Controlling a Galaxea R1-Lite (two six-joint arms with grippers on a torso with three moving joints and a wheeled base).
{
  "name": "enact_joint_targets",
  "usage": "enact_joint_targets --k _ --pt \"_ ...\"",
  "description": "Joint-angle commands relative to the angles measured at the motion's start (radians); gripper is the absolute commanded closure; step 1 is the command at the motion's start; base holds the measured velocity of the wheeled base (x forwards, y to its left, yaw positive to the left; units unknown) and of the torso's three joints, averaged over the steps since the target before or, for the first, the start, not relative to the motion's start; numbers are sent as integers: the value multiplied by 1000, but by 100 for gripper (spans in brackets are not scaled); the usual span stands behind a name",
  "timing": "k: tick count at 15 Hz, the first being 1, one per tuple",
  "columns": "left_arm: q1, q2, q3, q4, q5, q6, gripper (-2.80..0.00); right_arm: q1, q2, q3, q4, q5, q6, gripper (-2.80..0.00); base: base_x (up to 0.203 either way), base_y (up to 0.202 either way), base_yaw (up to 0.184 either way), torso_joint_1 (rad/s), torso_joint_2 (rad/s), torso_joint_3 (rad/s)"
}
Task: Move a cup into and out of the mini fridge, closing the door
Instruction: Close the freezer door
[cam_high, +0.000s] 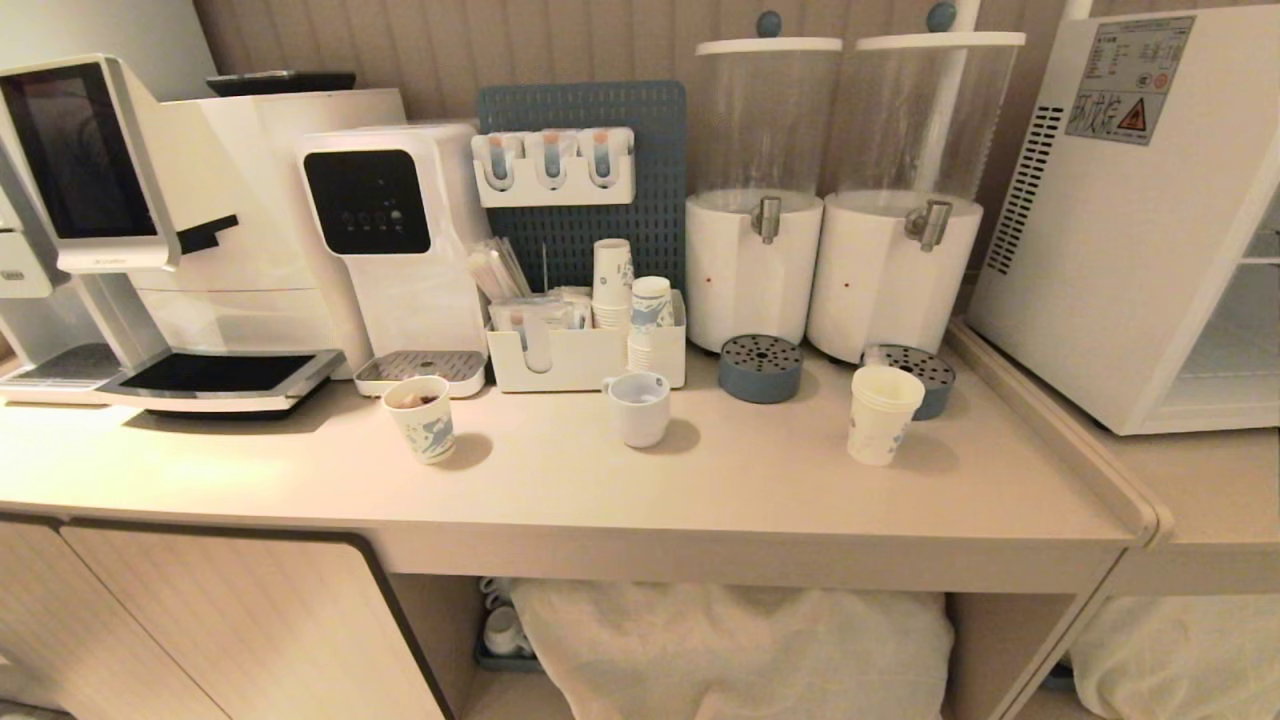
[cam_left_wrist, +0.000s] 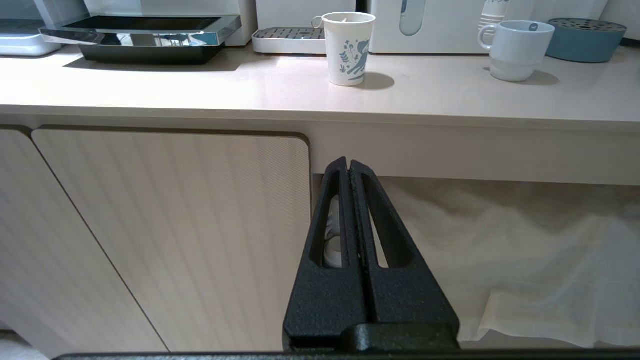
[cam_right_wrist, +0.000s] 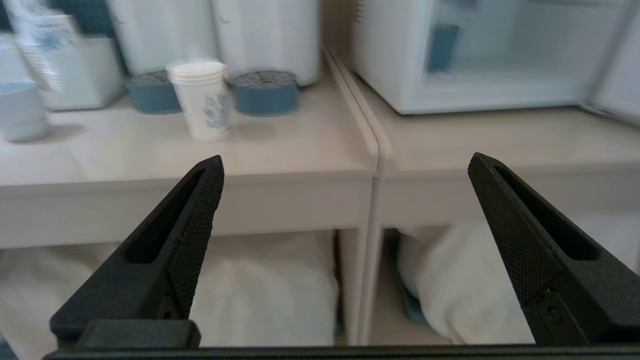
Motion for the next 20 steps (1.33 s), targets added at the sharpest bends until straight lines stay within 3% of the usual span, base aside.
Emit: enact_joint_targets --k 1,3,7,8,17,20 --pt "0 1 18 -1 0 -1 0 0 -3 11 84 114 6 -280 0 0 0 0 0 0" --pt "0 1 18 -1 0 -1 0 1 -3 -2 184 142 18 -280 0 0 0 0 0 0" --pt "0 1 18 -1 0 -1 0 1 -3 -2 185 142 25 -280 0 0 0 0 0 0" --pt "0 1 19 -1 0 -1 0 1 -3 -2 184 142 30 0 0 0 0 0 0 0" --pt "0 1 18 -1 0 -1 0 1 -3 -2 184 128 42 0 0 0 0 0 0 0" --pt "0 1 18 -1 0 -1 0 1 -3 -2 185 128 42 0 -143 0 1 1 0 3"
